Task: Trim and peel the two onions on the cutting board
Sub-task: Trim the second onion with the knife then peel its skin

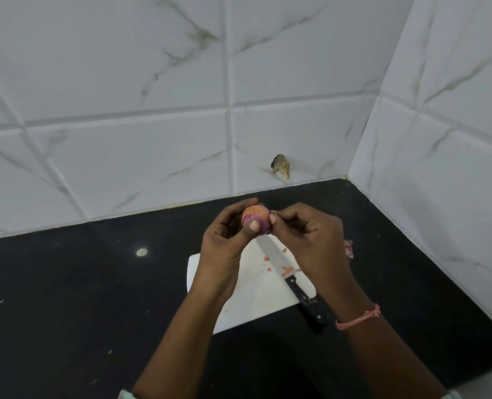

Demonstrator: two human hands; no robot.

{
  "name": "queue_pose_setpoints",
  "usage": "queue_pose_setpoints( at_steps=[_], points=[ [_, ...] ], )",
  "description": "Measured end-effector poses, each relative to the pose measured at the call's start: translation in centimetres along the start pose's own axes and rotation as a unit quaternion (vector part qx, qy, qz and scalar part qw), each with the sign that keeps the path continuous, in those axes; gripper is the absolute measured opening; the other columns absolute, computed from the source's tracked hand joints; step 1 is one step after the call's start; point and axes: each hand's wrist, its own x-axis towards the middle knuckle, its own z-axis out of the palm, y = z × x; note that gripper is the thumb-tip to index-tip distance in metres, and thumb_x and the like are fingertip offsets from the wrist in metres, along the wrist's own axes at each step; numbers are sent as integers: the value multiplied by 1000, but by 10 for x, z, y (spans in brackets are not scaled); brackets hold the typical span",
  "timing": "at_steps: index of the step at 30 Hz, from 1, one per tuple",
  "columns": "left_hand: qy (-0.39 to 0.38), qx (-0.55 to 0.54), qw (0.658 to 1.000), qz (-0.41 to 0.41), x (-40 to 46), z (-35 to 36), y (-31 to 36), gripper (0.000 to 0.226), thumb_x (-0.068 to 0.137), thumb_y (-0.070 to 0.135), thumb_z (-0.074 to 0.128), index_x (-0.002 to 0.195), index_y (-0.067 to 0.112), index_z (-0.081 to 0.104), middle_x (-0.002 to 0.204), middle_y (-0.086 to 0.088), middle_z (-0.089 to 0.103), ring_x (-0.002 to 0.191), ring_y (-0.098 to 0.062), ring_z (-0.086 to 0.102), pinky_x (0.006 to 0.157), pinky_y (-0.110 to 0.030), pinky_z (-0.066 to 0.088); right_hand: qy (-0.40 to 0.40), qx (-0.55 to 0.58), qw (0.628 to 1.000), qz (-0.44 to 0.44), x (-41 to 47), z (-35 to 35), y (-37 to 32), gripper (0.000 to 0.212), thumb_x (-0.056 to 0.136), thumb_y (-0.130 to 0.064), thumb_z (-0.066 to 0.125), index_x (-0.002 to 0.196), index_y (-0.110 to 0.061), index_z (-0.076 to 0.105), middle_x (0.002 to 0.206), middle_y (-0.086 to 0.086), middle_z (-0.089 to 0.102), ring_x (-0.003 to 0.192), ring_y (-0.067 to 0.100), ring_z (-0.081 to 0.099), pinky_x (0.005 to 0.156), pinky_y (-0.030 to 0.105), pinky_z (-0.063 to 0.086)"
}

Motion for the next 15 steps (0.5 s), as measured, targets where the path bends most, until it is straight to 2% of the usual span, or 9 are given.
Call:
queue_pose_setpoints(
  at_steps=[4,6,8,11,15],
  points=[
    [6,10,1000,9,-1,0,2,42,72,26,75,113,19,70,112,-2,73,106,-15,69,83,-21,56,1,10,1000,0,1,0,1,12,84,-4,71,95,-10,70,90,-5,70,84,6,68,75,13,54],
    [13,16,1000,12,0,-1,3,41,73,27,74,113,20,70,112,-1,74,105,-13,69,80,-19,55,14,5,1000,4,1,-1,4,15,89,2,63,96,-10,68,94,-3,69,88,8,67,76,16,54],
    [18,28,999,13,0,-1,3,42,72,29,74,114,22,70,113,1,73,105,-11,69,79,-17,55,7,-1,999,47,2,-1,8,20,98,-5,51,100,-19,65,95,-9,68,90,6,65,75,18,54],
    [17,47,999,14,0,-1,2,42,71,31,73,113,25,70,114,3,72,104,-8,68,79,-16,54,-21,-25,995,93,2,1,12,24,103,-15,42,96,-25,63,87,-11,66,84,4,63,72,16,51],
    [15,53,998,16,-1,1,2,41,70,32,73,111,27,70,113,4,73,103,-6,68,79,-15,54,-15,-31,995,94,-1,1,10,21,100,-16,48,88,-22,63,77,-17,62,79,-1,62,67,8,48]
  ],
)
